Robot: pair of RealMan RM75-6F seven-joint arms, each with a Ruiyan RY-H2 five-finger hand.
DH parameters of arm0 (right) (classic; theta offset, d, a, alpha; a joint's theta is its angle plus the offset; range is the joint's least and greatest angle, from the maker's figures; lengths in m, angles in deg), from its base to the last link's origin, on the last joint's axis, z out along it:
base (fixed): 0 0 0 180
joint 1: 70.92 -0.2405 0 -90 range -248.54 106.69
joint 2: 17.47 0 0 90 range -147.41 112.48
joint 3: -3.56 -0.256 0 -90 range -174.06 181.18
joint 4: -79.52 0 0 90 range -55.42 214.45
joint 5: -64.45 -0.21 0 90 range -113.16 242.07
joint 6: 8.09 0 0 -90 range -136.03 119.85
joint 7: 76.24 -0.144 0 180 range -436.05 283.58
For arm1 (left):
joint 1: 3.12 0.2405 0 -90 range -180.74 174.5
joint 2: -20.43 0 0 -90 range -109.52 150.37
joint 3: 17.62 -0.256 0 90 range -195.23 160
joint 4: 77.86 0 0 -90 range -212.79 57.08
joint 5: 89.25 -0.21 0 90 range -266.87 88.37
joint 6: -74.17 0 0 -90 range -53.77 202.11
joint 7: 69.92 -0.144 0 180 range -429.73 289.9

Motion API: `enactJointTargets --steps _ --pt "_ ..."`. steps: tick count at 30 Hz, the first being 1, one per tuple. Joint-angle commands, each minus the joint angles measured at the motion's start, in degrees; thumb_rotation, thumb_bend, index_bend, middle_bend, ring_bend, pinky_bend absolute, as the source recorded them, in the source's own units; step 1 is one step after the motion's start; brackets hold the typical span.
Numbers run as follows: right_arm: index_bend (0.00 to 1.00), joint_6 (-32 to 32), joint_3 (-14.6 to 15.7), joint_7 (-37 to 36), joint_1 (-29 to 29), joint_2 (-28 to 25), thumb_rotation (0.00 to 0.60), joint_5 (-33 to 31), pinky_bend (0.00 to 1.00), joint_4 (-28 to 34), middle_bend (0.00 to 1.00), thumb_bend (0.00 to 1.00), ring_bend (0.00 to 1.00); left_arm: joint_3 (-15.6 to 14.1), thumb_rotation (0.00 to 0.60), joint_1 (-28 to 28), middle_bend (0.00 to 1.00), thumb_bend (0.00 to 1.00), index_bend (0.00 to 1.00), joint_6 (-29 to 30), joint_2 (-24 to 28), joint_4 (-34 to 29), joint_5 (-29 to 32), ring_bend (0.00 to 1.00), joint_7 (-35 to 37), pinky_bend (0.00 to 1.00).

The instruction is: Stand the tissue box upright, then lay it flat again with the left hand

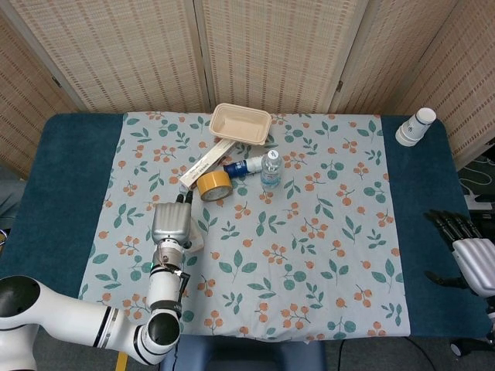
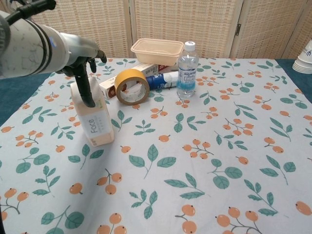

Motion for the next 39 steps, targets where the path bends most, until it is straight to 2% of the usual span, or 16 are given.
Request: enactJointTargets --steps 1,19,27,31,34,37,39 --pt "0.09 -0.06 -0.03 0.01 -0.03 0.0 0.6 -0.07 0.03 0.0 0.05 0.12 0.0 0.13 0.6 0.04 0.13 0.13 0.0 0.06 0.1 0.08 0.16 0.96 0.02 0.97" --pt "0.1 -0.17 0.03 0.99 -0.02 0.17 0.6 -0.15 0.03 0.33 0.05 0.12 0.0 -0.14 0.6 1.3 0.16 0.13 0.0 -0.53 0.93 1.86 1.97 0.97 0.01 0.98" --pt "0.1 -0.25 -0.06 0.95 -0.06 0.16 0.6 -0.39 0.03 0.3 0.05 0.12 0.0 -1.63 0.6 1.57 0.35 0.15 0.0 -1.1 0.9 2.54 0.32 0.98 -0.02 0.99" --pt "0.1 -0.36 -0.12 0.94 -0.08 0.17 0.6 -0.61 0.03 0.25 0.05 0.12 0.0 -2.65 0.6 1.86 0.45 0.18 0.0 -0.82 0.67 2.86 -2.36 0.99 1.07 1.0" --pt "0.1 -0.44 -0.14 0.97 -0.12 0.17 0.6 -0.66 0.03 0.24 0.05 0.12 0.0 -3.22 0.6 2.19 0.52 0.2 0.06 -0.23 0.81 2.35 -4.88 1.0 2.14 1.0" --pt "0.1 -0.63 -0.15 1.02 -0.19 0.2 0.6 -0.76 0.03 0.22 0.05 0.12 0.0 -3.54 0.6 2.7 0.57 0.24 0.19 0.7 1.31 1.1 -7.99 1.0 3.62 1.0" --pt "0.1 -0.8 -0.16 1.01 -0.24 0.2 0.6 -0.86 0.03 0.2 0.05 0.12 0.0 -3.65 0.6 3.32 0.61 0.25 0.34 1.37 1.79 -0.03 -10.65 1.0 5.31 1.0"
